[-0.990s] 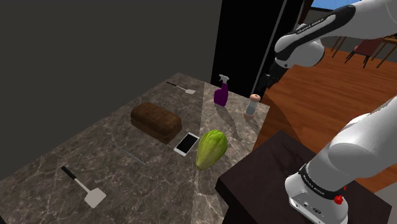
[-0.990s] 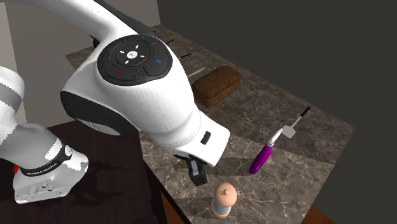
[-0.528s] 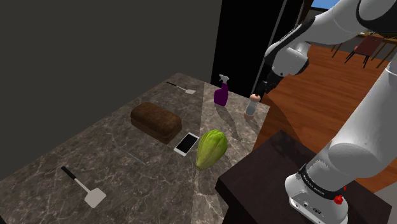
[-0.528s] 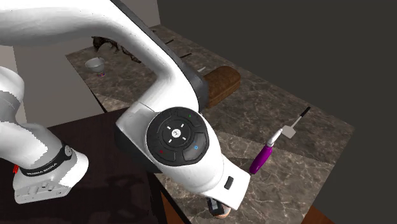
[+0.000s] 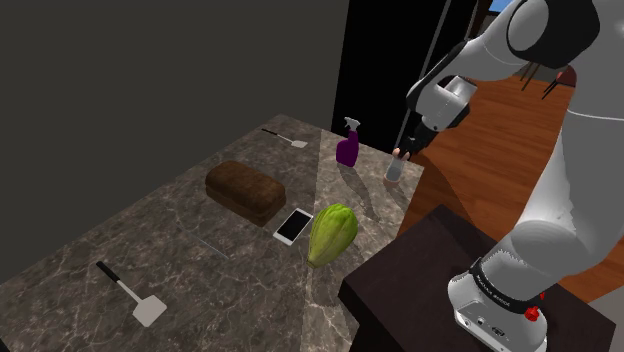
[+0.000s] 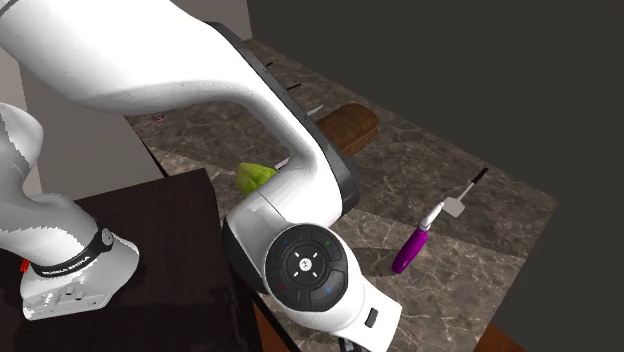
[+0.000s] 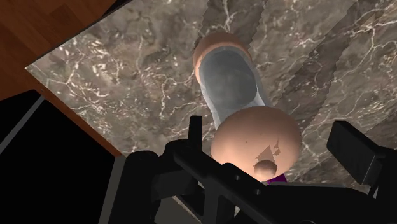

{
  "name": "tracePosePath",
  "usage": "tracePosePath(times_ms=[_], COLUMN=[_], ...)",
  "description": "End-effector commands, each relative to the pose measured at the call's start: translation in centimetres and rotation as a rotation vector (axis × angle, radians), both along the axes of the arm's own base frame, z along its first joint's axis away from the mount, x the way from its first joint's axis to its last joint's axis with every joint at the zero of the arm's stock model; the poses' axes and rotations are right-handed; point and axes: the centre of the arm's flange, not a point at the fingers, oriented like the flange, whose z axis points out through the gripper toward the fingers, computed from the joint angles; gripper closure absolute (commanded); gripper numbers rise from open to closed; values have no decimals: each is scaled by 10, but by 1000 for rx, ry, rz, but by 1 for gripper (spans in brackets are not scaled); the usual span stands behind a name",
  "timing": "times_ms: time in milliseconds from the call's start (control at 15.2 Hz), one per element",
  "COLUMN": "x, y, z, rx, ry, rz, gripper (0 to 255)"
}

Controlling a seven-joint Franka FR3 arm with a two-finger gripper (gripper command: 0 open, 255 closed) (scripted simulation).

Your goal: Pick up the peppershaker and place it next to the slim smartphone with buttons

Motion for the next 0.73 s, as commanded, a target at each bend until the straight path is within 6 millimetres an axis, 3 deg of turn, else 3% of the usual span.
tracePosePath(times_ms=[0,594,660], x=[3,3,3], y=[1,1,1], z=[-12,-15,-15], rx=[0,0,0], ry=[0,0,0], rz=[0,0,0], gripper=[0,0,255])
